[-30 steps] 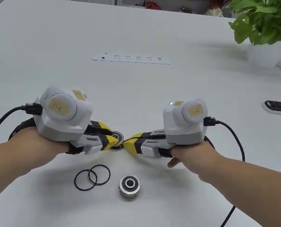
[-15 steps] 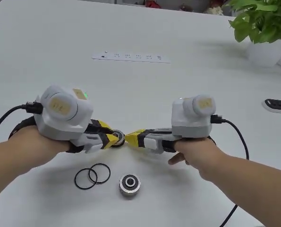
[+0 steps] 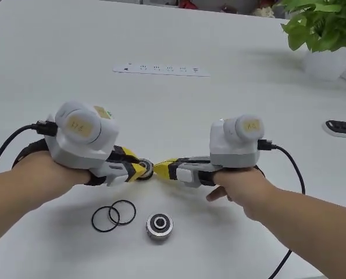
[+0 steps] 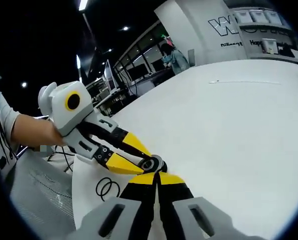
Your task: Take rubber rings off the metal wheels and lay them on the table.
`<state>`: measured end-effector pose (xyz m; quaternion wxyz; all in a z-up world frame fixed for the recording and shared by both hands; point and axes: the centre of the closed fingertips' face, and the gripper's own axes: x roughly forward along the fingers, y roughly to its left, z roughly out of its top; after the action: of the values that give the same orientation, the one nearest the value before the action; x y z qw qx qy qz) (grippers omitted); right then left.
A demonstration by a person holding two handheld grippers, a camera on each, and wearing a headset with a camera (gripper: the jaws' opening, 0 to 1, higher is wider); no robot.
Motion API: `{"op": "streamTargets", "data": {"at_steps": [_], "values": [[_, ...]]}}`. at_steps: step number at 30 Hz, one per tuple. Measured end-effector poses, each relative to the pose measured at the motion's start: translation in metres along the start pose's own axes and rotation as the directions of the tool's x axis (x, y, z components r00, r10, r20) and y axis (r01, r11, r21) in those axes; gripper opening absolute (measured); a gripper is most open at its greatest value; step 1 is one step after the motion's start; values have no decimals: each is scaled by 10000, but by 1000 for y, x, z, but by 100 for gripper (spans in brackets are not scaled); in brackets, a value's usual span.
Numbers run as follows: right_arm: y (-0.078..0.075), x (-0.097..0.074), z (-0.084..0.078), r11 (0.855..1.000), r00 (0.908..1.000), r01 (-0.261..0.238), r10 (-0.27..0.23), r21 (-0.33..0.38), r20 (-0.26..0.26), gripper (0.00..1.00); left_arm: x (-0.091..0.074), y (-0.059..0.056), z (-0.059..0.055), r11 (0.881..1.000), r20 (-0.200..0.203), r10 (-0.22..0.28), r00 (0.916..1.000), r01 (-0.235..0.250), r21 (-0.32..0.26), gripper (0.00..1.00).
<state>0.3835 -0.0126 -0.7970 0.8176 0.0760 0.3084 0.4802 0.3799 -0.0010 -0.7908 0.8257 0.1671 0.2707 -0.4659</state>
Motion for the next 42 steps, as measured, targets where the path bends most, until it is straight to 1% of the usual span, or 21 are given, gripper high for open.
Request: {"op": "streamTargets", "data": {"at_steps": [10, 15, 27, 42], "values": [[-2, 0, 0, 9999, 10000, 1, -2, 162, 68, 0, 1, 1, 0, 9997, -51, 85, 10000, -86, -226, 13], [-1, -1, 1, 9996, 9999, -16, 13, 287, 114, 0, 1, 0, 0, 10000, -75, 99, 9999, -99, -1, 12], [1, -1, 2, 9978, 9996, -147, 130, 647, 259, 0, 2, 1, 0, 9998, -13, 186, 9998, -186, 107, 12], [8, 3, 5, 9984, 9992, -306, 294, 481, 257, 0, 2, 1, 0, 9997, 25, 216, 9998, -217, 137, 12]]}}
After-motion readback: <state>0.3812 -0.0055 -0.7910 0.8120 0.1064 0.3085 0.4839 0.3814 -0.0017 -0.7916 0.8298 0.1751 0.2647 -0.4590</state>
